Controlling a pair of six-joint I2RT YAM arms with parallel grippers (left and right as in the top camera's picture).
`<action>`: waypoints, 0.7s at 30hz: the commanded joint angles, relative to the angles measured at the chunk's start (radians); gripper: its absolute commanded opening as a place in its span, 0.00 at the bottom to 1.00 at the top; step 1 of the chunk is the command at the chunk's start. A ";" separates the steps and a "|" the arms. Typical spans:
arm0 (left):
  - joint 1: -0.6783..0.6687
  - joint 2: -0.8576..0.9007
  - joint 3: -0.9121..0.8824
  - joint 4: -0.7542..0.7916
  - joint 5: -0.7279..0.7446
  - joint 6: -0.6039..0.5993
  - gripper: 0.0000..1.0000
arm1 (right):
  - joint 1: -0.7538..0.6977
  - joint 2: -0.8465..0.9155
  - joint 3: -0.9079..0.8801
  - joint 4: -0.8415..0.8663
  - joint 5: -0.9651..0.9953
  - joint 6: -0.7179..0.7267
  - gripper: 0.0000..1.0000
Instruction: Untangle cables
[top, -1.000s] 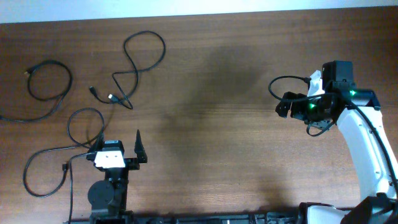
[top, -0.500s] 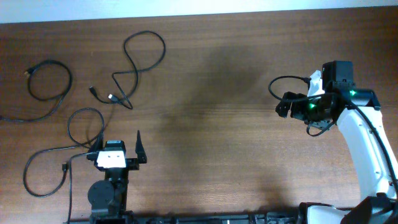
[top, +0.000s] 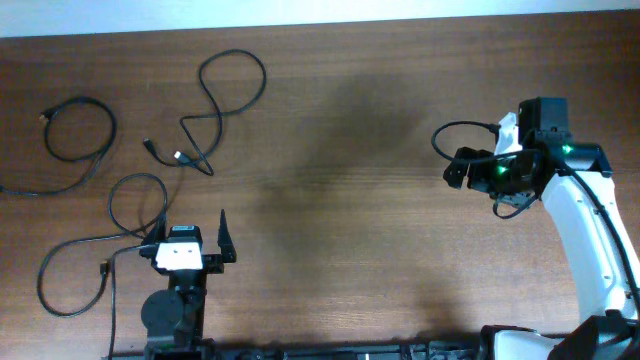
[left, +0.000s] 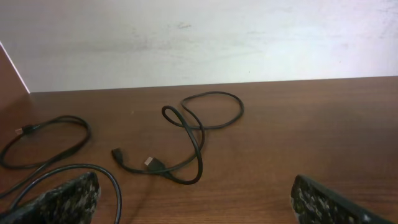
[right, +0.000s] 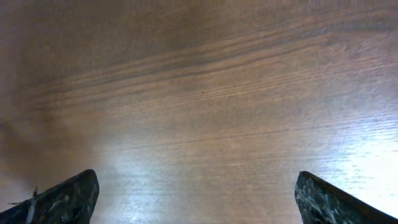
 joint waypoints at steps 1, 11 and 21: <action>-0.004 -0.010 -0.010 0.003 0.011 0.016 0.99 | -0.001 0.000 0.002 -0.005 0.064 0.004 0.99; -0.004 -0.010 -0.010 0.003 0.011 0.016 0.99 | 0.000 0.000 -0.003 -0.065 0.003 -0.056 0.99; -0.004 -0.010 -0.010 0.003 0.011 0.016 0.98 | 0.000 -0.108 -0.193 0.141 0.011 -0.068 0.99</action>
